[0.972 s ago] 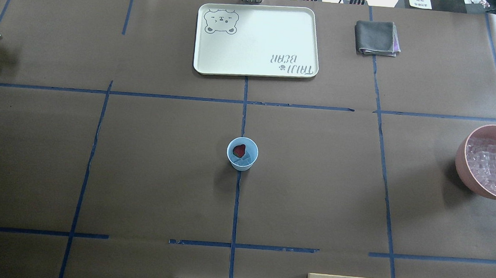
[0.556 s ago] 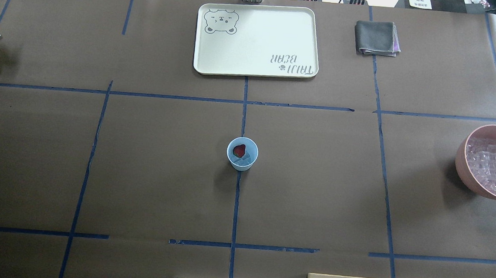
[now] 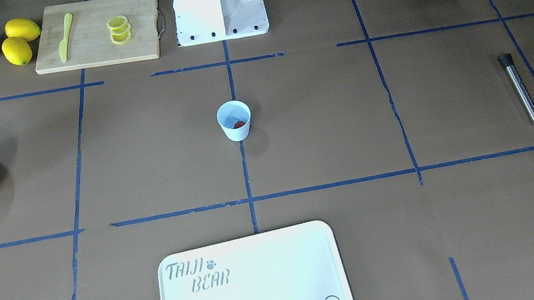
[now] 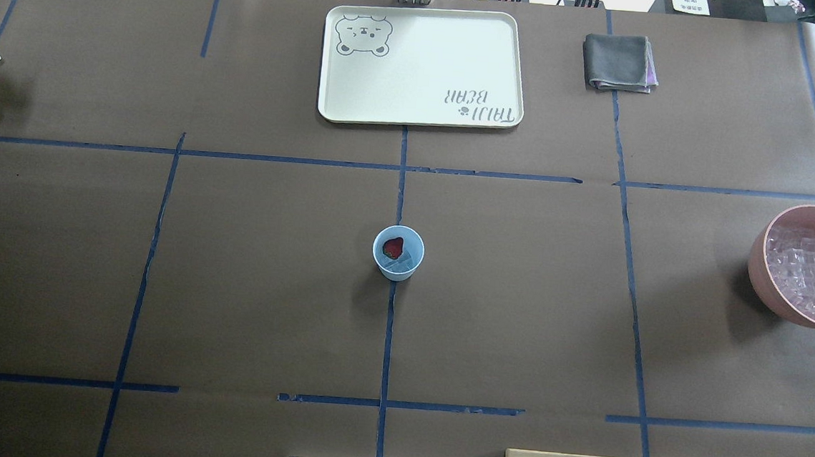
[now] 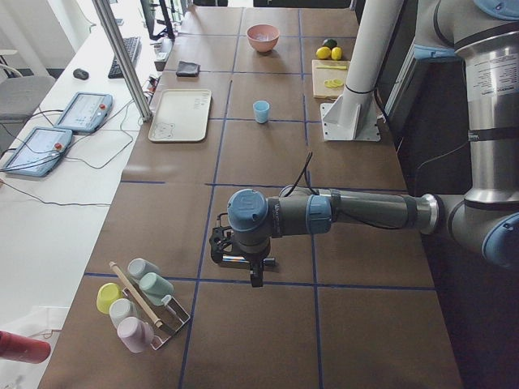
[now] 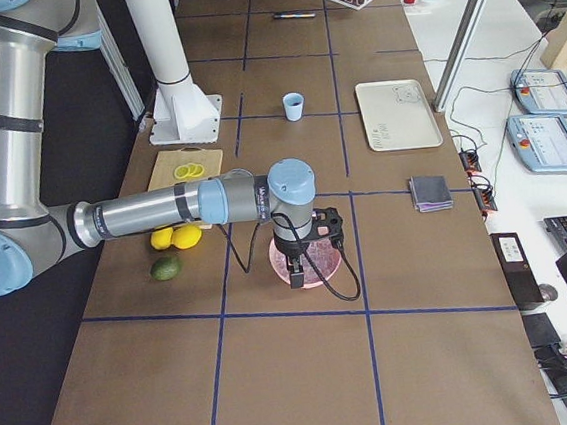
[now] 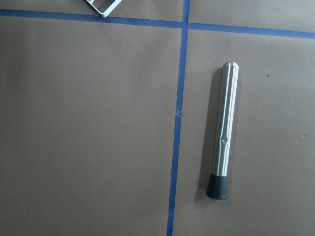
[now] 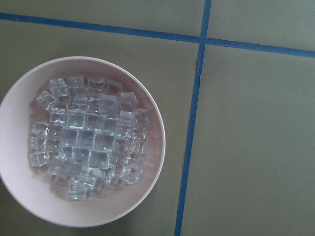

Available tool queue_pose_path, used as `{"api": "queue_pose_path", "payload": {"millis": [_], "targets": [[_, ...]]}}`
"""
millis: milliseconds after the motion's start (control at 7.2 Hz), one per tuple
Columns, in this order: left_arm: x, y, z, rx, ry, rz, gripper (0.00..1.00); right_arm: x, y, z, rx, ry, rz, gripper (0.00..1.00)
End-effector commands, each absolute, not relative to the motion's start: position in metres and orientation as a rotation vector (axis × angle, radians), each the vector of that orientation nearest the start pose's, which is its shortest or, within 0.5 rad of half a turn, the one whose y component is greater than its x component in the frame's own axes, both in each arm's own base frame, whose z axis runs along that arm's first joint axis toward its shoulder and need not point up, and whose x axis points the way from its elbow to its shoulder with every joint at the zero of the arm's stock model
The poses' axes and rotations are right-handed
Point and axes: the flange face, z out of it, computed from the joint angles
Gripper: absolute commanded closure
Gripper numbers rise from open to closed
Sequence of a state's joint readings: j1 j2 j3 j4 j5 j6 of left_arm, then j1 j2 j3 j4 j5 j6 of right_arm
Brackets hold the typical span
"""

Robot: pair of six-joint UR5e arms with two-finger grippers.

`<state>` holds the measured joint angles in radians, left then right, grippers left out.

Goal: Mash ice and strawberries in cup

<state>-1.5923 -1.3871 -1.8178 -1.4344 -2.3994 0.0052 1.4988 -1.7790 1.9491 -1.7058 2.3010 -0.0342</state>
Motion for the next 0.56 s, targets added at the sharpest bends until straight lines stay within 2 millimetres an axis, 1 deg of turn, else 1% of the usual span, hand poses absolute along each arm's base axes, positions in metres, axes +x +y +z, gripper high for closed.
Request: {"api": "queue_pose_path", "payload": {"millis": [0, 278, 417], "targets": [[-0.07, -0.412, 0.628, -0.042, 0.76, -0.028, 0.0, 0.038, -0.402, 0.585, 0.013, -0.735, -0.113, 0.0], [-0.064, -0.41, 0.602, 0.02, 0.764, 0.031, 0.0, 0.037, -0.403, 0.587, 0.011, -0.739, -0.111, 0.0], [-0.065, -0.411, 0.59, 0.052, 0.762, 0.044, 0.0, 0.035, -0.404, 0.593, 0.0, -0.738, -0.109, 0.0]]}}
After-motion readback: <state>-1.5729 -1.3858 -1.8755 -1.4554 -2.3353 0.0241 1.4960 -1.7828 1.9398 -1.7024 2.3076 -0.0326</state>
